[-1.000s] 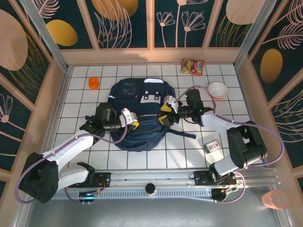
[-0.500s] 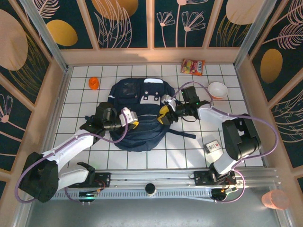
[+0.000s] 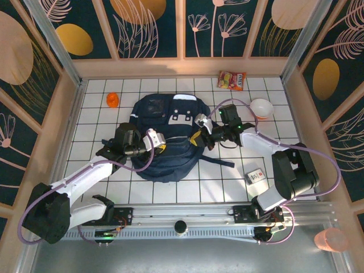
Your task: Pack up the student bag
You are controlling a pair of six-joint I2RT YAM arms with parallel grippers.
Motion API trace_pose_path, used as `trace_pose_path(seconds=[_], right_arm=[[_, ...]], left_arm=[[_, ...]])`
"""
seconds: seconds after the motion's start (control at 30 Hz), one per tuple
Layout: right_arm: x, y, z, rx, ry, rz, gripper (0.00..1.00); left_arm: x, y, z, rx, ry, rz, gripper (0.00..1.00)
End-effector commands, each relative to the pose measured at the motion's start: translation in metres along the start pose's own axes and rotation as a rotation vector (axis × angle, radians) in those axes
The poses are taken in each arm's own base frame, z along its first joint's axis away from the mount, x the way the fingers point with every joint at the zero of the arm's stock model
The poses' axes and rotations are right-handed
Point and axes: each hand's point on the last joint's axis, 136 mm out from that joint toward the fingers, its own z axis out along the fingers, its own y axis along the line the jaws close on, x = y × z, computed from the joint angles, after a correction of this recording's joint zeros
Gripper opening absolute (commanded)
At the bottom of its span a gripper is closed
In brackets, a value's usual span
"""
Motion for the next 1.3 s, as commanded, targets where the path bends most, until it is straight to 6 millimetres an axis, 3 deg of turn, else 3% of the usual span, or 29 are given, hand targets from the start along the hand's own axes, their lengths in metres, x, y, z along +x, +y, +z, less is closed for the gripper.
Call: trace_pose_path(seconds=[0.0,0.1,0.2,0.33,0.63,0.83,0.93,1.17,1.27], right_arm=[[-0.016,0.023,-0.002,-0.07,-0.043,-0.006,0.0],[-0.019,0.031,-0.002,-0.089,-0.058,-0.001,0.04],[-0.017,0.034,-0.001,-0.096,-0.062,0.007,0.27],[-0.012,0.024,0.004,-0.067,-0.053,0.021,0.36],[0.007,-0.004,0.014,0.041,-0.024,0.043,0.38],[0.004,-0.022,-0.006,0.176,-0.047,0.036,0.23],[0.005,-0.019,-0.013,0.149,-0.057,0.045,0.22],[0.01,-0.018,-0.007,0.12,-0.026,0.047,0.16],[0.001,-0.011,-0.005,0.074,-0.054,0.019,0.28]], left_arm=[[-0.033,0.019,-0.006,-0.068,-0.09,0.051,0.0],[-0.034,0.018,-0.006,-0.062,-0.094,0.052,0.0],[-0.037,0.015,-0.006,-0.045,-0.107,0.057,0.0],[-0.045,0.012,-0.007,-0.025,-0.14,0.065,0.0],[-0.063,0.0,-0.015,0.033,-0.229,0.09,0.0],[-0.057,0.002,-0.015,0.018,-0.2,0.095,0.0],[-0.056,0.003,-0.016,-0.002,-0.195,0.099,0.0],[-0.058,0.002,-0.016,0.007,-0.202,0.099,0.0],[-0.061,0.0,-0.017,0.025,-0.214,0.101,0.0]])
